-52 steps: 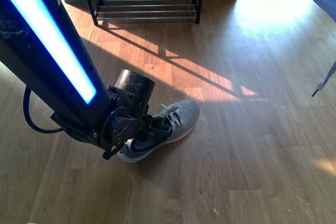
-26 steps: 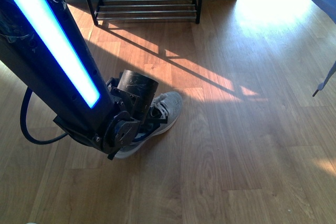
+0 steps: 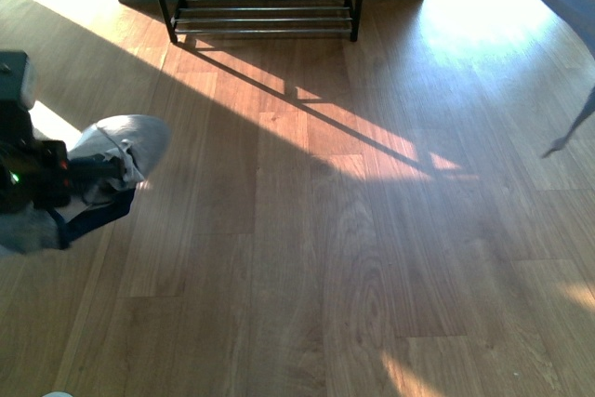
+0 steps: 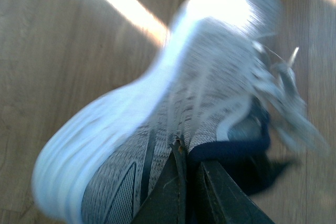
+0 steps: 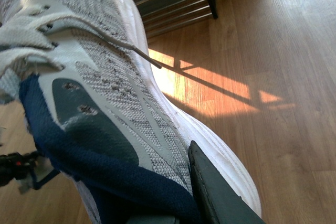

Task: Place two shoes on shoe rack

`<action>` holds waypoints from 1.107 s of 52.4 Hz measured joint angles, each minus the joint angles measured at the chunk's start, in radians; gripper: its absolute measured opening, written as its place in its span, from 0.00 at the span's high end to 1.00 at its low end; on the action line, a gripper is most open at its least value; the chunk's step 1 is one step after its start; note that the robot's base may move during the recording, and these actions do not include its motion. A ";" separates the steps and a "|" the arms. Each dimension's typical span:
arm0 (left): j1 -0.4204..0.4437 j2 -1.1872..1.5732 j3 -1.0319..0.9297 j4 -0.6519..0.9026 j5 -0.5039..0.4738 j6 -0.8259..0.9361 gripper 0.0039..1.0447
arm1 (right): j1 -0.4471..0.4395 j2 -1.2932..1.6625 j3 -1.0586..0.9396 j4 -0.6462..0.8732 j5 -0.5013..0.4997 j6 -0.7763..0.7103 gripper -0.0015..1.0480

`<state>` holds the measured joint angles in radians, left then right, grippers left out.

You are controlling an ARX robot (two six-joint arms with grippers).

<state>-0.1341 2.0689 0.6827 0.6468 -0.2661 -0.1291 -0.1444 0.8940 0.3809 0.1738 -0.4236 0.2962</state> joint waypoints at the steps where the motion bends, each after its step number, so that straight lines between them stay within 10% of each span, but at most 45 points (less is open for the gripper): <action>1: -0.006 0.010 -0.004 -0.002 -0.001 0.001 0.99 | 0.000 0.000 0.000 0.000 0.000 0.000 0.99; 58: 0.014 0.034 -0.064 0.039 0.088 -0.043 0.98 | -0.003 0.000 0.000 0.000 0.013 0.000 0.99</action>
<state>-0.1204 2.1033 0.6182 0.6857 -0.1783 -0.1719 -0.1478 0.8940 0.3809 0.1738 -0.4107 0.2962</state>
